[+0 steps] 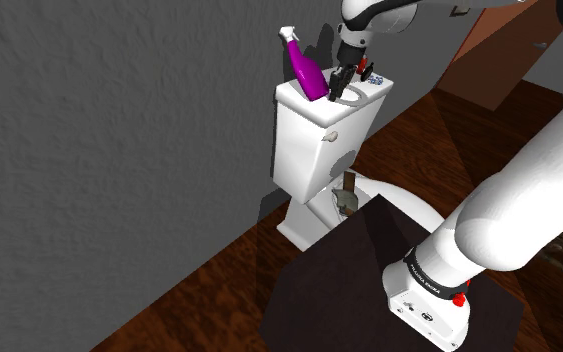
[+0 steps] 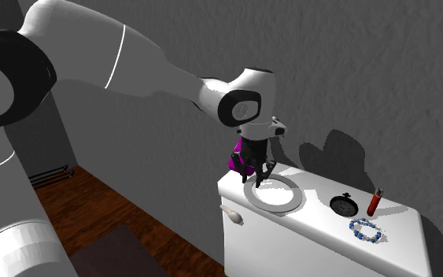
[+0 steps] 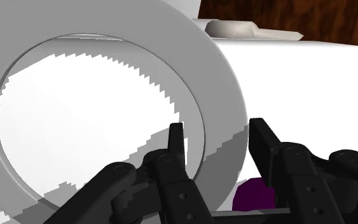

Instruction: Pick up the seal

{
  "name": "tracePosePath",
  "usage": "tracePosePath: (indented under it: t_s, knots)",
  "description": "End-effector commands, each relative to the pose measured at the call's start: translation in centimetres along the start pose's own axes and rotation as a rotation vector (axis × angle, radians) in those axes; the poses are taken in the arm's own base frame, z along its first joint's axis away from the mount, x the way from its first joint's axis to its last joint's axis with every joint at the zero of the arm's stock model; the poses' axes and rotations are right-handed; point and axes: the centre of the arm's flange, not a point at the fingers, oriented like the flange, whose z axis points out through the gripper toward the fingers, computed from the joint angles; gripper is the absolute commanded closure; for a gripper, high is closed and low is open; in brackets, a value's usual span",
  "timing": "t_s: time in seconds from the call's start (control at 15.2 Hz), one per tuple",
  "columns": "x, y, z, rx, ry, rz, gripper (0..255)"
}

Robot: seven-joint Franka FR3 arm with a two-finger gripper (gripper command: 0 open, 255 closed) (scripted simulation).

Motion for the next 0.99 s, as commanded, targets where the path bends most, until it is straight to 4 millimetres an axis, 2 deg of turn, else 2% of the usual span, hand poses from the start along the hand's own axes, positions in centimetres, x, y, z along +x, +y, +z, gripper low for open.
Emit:
tracePosePath:
  t_s: [0.0,0.13,0.92]
  knots:
    - [-0.1,0.1,0.4,0.002,-0.009,0.002,255]
    - [0.0,0.1,0.6,0.002,-0.009,0.002,255]
    - [0.0,0.1,-5.8,0.002,-0.009,0.002,255]
